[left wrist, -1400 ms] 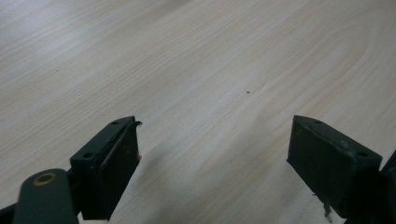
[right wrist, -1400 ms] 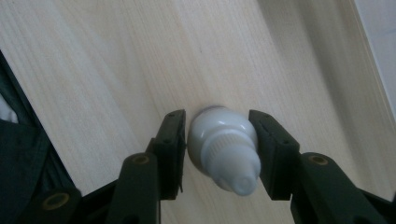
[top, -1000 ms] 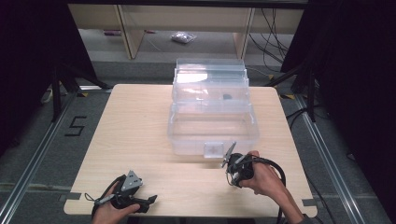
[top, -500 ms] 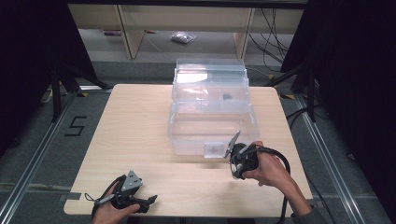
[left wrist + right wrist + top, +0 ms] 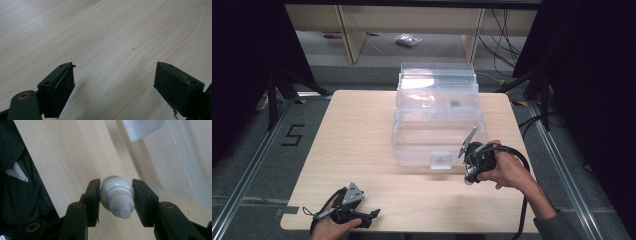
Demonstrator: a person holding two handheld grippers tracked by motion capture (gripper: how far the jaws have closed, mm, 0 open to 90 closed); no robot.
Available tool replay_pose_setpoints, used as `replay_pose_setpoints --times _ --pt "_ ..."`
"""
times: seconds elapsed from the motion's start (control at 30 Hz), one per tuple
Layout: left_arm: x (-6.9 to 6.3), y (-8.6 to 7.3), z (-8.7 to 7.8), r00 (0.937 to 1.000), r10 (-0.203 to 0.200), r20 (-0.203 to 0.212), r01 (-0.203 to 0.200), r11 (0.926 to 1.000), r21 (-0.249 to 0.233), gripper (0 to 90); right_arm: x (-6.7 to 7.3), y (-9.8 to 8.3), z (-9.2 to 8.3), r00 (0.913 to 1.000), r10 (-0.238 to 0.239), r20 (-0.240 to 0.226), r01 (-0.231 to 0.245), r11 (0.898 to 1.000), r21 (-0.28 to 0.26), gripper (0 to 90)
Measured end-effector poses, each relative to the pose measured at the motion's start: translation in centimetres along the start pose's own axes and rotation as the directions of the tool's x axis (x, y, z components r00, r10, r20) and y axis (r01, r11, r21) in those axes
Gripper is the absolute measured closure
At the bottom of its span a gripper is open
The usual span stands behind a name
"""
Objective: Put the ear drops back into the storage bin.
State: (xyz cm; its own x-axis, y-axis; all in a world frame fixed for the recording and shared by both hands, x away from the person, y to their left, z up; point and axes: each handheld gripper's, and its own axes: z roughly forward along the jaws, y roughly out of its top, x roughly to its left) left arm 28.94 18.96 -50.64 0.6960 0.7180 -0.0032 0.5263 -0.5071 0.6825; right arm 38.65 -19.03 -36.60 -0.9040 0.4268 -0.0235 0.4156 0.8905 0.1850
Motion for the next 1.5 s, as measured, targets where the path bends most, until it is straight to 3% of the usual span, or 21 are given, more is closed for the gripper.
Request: replay_pose_setpoints --times 0.17,0.2,0.23,0.3,0.33,0.43,0.47,0.53,0.63,0.73,0.8,0.97,1.03,1.07,1.13,1.33,1.4,1.5 --pt "0.0 0.0 0.0 1.0 0.005 -0.001 -0.005 1.0 0.003 15.9 -0.6 0.1 -1.0 0.9999 0.016 -0.004 -0.016 1.0 -0.003 60.1" --pt "-0.2 0.0 0.1 0.9998 -0.018 -0.006 0.018 0.9997 -0.016 15.9 -0.8 0.2 -1.3 0.9999 0.011 -0.003 -0.011 1.0 -0.012 60.1" --pt "-0.2 0.0 0.1 0.9998 -0.018 -0.006 0.018 0.9997 -0.015 15.9 -0.8 0.2 -1.5 0.9996 0.028 0.004 -0.028 1.0 -0.008 60.1" --pt "-0.1 0.0 0.1 0.9998 -0.018 -0.005 0.017 0.9997 -0.015 15.9 -1.0 0.2 -1.7 0.9998 0.019 0.001 -0.019 1.0 -0.015 60.1" --pt "0.0 0.0 0.0 1.0 0.005 0.0 -0.005 1.0 0.004 15.9 -1.2 0.2 -2.2 0.9996 0.027 -0.005 -0.027 0.999 -0.02 60.1" --pt "0.0 0.0 0.0 1.0 0.003 0.0 -0.003 1.0 0.003 15.9 -1.5 0.2 -2.8 0.9999 0.014 0.0 -0.014 1.0 -0.025 60.1" --pt "0.2 0.0 -0.2 0.9997 0.022 -0.007 -0.022 0.9996 0.017 15.9 -1.5 0.3 -3.1 0.9996 0.026 0.01 -0.026 0.999 -0.018 60.1" --pt "0.1 0.0 -0.1 1.0 0.0 -0.004 0.0 1.0 0.003 15.9 -1.7 0.3 -3.6 0.9997 0.025 0.003 -0.025 0.999 -0.027 60.1" --pt "0.2 0.0 -0.2 0.9998 0.02 -0.008 -0.02 0.9997 0.017 15.9 -1.9 0.4 -4.0 0.9999 0.011 0.01 -0.011 1.0 -0.029 60.1" --pt "0.1 0.0 -0.1 1.0 0.002 -0.007 -0.002 1.0 0.006 15.9 -1.9 0.6 -4.5 0.9987 0.05 0.012 -0.05 0.998 -0.029 60.1" --pt "0.2 0.0 -0.1 0.9999 0.015 -0.007 -0.015 0.9998 0.013 15.9 -2.6 0.7 -5.2 1.0 0.009 -0.004 -0.009 0.999 -0.041 60.1" --pt "0.2 0.0 -0.2 0.9998 0.02 -0.006 -0.02 0.9996 0.017 15.9 -3.4 1.0 -5.9 0.9998 0.022 0.002 -0.022 0.999 -0.04 60.1" --pt "0.2 0.0 -0.2 0.9998 0.019 -0.006 -0.019 0.9997 0.017 15.9 -3.6 1.0 -6.0 0.9997 0.026 0.001 -0.026 0.999 -0.038 60.1" --pt "0.0 0.0 -0.1 1.0 -0.003 -0.004 0.003 1.0 -0.002 15.9 -3.8 1.1 -6.1 0.9989 0.046 0.007 -0.045 0.998 -0.039 60.1" --pt "0.2 0.0 -0.1 0.9998 0.018 -0.004 -0.018 0.9997 0.016 15.9 -4.7 1.2 -6.2 0.9988 0.048 0.01 -0.048 0.998 -0.035 60.1" --pt "0.2 0.0 -0.1 1.0 0.004 0.0 -0.004 1.0 0.006 15.9 -6.3 1.7 -6.0 0.9948 0.1 0.02 -0.1 0.995 -0.021 60.1" --pt "0.1 0.0 -0.1 1.0 -0.002 -0.004 0.002 1.0 0.006 15.9 -6.6 1.8 -5.9 0.9952 0.096 0.018 -0.096 0.995 -0.029 60.1" --pt "0.2 0.0 -0.1 0.9999 0.017 -0.002 -0.017 0.9997 0.017 15.9 -7.6 2.0 -5.7 0.9931 0.116 0.019 -0.115 0.993 -0.024 60.2"
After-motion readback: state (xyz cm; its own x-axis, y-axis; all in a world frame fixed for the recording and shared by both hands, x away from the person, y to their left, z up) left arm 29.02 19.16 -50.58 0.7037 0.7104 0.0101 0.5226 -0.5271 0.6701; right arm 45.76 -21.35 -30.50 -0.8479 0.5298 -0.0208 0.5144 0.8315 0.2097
